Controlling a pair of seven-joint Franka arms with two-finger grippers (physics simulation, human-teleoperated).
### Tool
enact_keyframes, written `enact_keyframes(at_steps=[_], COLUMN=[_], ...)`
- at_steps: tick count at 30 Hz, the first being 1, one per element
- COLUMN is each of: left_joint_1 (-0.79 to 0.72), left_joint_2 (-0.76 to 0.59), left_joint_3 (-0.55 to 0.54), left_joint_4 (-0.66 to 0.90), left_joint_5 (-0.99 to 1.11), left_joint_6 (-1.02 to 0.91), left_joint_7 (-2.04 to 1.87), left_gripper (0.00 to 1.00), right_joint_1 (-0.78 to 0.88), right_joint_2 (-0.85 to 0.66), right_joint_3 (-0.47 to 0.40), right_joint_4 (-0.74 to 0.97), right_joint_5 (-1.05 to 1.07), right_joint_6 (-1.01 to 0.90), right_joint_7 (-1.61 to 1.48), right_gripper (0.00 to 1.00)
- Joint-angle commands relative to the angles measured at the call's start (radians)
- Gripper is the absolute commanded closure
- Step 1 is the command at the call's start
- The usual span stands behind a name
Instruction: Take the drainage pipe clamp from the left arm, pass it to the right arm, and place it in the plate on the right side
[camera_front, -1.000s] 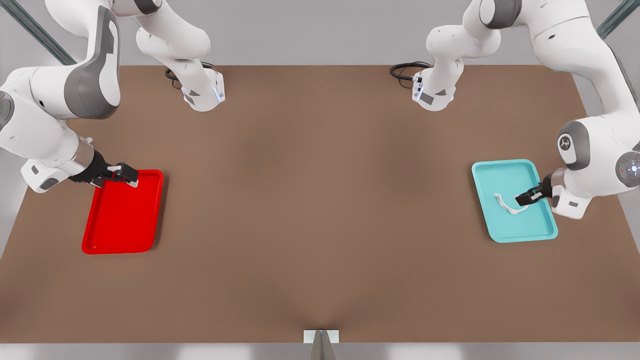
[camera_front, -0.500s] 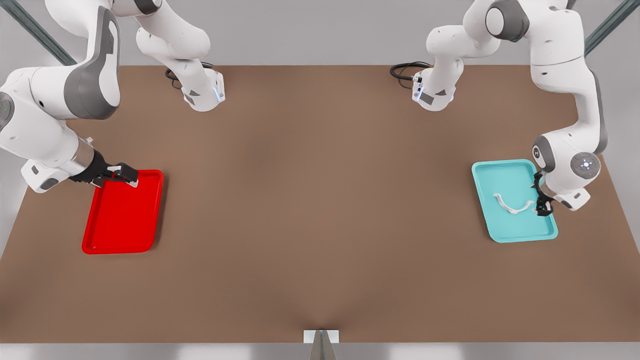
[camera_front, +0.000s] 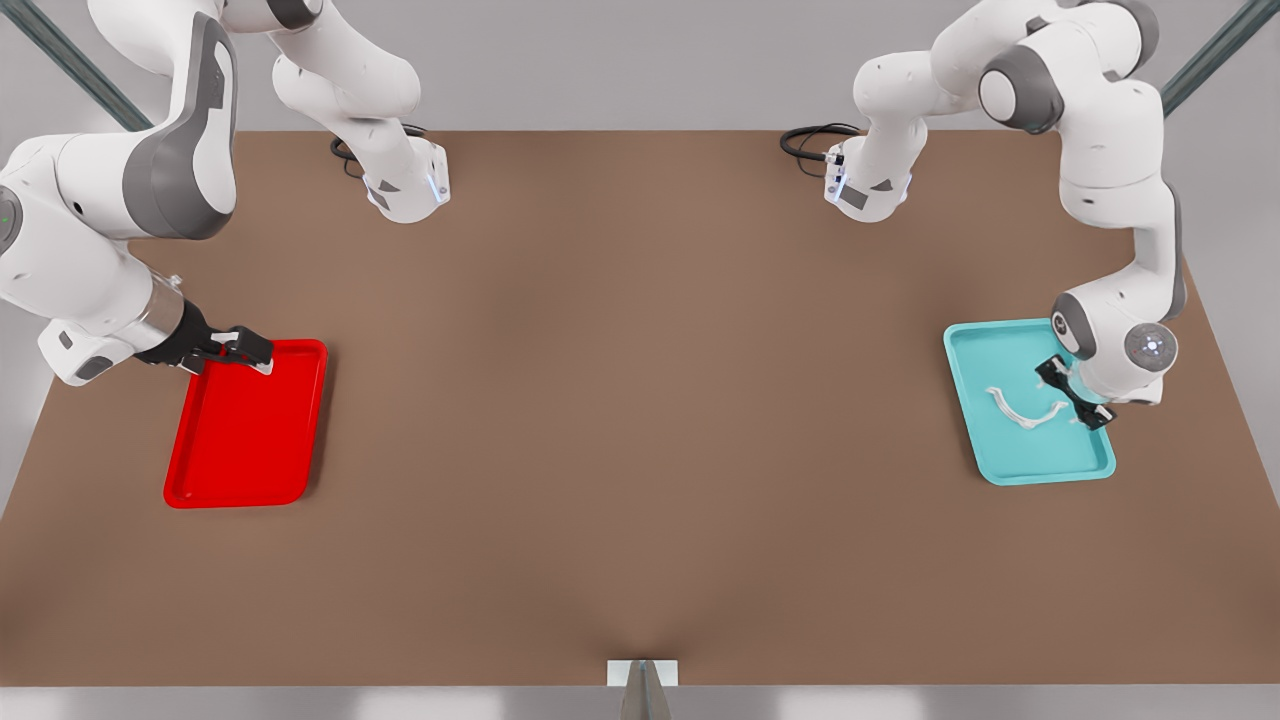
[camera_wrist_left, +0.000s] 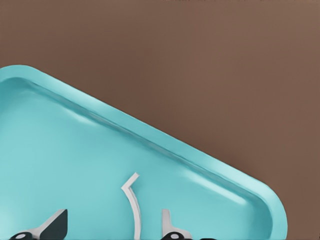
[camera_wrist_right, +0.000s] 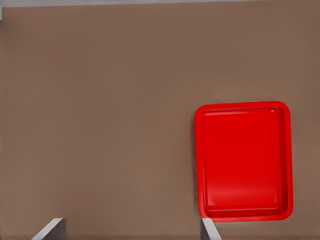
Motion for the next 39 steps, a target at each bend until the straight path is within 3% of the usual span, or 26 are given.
enact_keyframes(at_steps=[1, 8, 9, 11, 15, 18, 28, 35, 39], left_joint_1=[0.004, 0.006, 0.012, 0.013, 0.021, 0.027, 0.030, 0.033, 0.024], left_joint_2=[0.009, 0.052, 0.054, 0.060, 0.068, 0.082, 0.082, 0.055, -0.017], left_joint_3=[-0.001, -0.017, -0.017, -0.017, -0.017, -0.017, -0.030, -0.030, -0.070], left_joint_4=[0.003, 0.007, 0.007, 0.007, 0.009, 0.009, 0.009, 0.029, 0.138], left_joint_5=[-0.002, -0.002, -0.002, -0.002, -0.002, -0.002, 0.006, 0.006, -0.003], left_joint_6=[0.045, 0.055, 0.065, 0.066, 0.080, 0.097, 0.101, 0.085, -0.159], left_joint_7=[-0.328, -0.308, -0.306, -0.293, -0.273, -0.273, -0.254, -0.131, -0.032], left_gripper=[0.07, 0.08, 0.19, 0.30, 0.42, 0.44, 0.78, 0.79, 0.79], right_joint_1=[0.000, 0.000, 0.000, -0.002, -0.002, -0.002, -0.002, -0.002, -0.002], right_joint_2=[-0.001, -0.001, -0.001, -0.001, -0.001, -0.001, -0.001, -0.001, -0.001], right_joint_3=[0.000, 0.000, 0.000, 0.000, 0.000, 0.000, 0.000, 0.000, 0.000], right_joint_4=[0.000, -0.002, -0.002, -0.002, -0.002, -0.002, -0.003, -0.003, -0.003], right_joint_5=[0.001, -0.001, 0.001, 0.001, 0.001, 0.001, 0.001, 0.001, 0.001], right_joint_6=[0.000, 0.000, 0.000, 0.000, 0.000, 0.000, 0.000, 0.000, 0.000], right_joint_7=[0.000, 0.000, 0.000, 0.000, -0.002, 0.000, -0.002, -0.002, -0.002], right_gripper=[0.00, 0.00, 0.00, 0.00, 0.00, 0.00, 0.00, 0.00, 0.00])
